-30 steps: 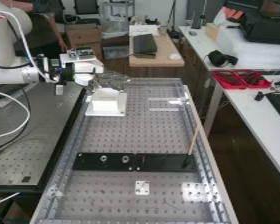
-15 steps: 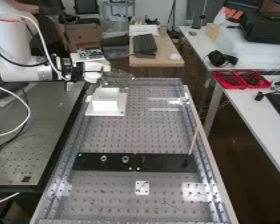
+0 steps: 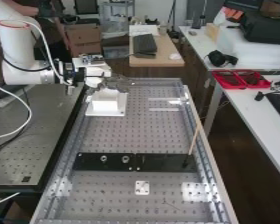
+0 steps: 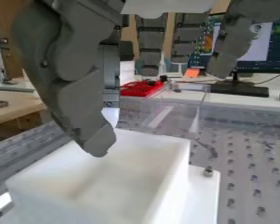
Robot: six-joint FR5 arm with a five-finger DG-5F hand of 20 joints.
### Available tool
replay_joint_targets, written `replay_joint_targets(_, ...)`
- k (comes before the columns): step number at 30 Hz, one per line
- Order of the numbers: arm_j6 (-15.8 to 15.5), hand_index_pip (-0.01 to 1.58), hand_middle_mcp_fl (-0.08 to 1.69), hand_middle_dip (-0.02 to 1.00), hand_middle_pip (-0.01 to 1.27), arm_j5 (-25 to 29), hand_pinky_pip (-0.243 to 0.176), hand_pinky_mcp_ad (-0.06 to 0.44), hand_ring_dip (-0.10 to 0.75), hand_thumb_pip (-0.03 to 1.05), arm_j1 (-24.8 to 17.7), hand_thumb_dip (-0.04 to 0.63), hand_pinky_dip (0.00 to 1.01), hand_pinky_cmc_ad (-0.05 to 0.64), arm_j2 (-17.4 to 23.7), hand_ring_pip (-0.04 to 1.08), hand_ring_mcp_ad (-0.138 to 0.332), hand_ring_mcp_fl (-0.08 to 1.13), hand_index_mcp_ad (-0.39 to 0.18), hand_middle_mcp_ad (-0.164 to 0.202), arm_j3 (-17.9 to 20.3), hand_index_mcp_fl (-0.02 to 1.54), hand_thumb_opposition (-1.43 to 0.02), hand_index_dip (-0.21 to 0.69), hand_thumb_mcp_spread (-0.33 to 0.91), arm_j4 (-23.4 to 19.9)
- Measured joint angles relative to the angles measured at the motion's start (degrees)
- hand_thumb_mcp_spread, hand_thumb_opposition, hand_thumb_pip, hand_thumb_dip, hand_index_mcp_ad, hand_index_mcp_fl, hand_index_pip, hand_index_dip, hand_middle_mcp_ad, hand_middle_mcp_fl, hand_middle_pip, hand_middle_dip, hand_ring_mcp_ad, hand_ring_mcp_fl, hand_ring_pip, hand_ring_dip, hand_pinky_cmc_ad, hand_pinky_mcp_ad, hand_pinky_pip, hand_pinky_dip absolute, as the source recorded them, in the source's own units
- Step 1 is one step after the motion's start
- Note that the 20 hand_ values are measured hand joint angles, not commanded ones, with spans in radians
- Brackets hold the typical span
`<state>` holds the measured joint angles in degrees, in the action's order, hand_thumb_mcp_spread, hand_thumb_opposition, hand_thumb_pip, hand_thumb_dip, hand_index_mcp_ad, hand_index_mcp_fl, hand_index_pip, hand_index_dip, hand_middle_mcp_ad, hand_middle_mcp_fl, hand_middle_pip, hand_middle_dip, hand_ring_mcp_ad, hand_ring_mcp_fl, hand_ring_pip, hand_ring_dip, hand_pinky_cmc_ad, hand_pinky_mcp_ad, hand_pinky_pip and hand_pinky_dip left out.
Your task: Grab the smaller nut and place it in the white container
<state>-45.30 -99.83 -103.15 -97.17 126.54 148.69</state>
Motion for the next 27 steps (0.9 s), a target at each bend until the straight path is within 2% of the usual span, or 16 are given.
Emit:
replay_joint_targets(4,-0.06,1.52,0.13,0.24,0.13,0.45,-0.026,0.281,0.091,0.66,0.01,0.253,0.25,0.365,0.09,0.11,0.113,0.00,-0.199,0.059,0.13,0.30,-0.97,0.141,0.48,0.10)
replay_joint_targets(8,-0.57,1.46,0.13,0.24,0.13,1.06,-0.026,0.281,0.091,0.67,0.38,0.253,0.25,0.365,0.28,0.11,0.113,0.00,-0.202,0.061,-0.06,0.29,-0.95,0.143,0.48,1.99)
replay_joint_targets(11,-0.41,1.34,0.10,0.24,0.13,1.64,-0.026,0.281,0.091,0.67,1.00,0.253,0.27,0.363,0.65,0.10,0.112,0.00,-0.201,0.061,0.07,0.09,-0.91,0.143,0.47,2.62)
replay_joint_targets(12,-0.33,1.30,0.08,0.24,0.13,1.81,-0.031,0.278,0.091,0.67,1.14,0.253,0.27,0.363,0.74,0.10,0.112,0.00,-0.202,0.061,0.18,0.07,-0.91,0.140,0.47,2.69)
replay_joint_targets(20,0.93,0.97,0.01,0.24,0.13,2.59,-0.042,0.278,0.091,0.67,2.44,0.253,0.34,0.367,2.38,0.10,0.108,0.00,-0.202,0.061,0.72,0.00,-0.88,0.105,0.41,2.89)
replay_joint_targets(21,1.03,0.96,0.01,0.24,0.13,2.64,-0.058,0.278,0.091,0.67,2.60,0.253,0.35,0.367,2.62,0.09,0.112,0.00,-0.199,0.061,0.67,0.00,-0.88,0.093,0.41,2.99)
replay_joint_targets(27,2.14,0.84,0.00,0.25,0.13,3.36,-0.063,0.278,0.093,0.67,5.29,0.253,0.40,0.367,5.61,0.09,0.108,0.00,-0.202,0.059,-2.38,0.00,-0.85,0.094,0.38,6.62)
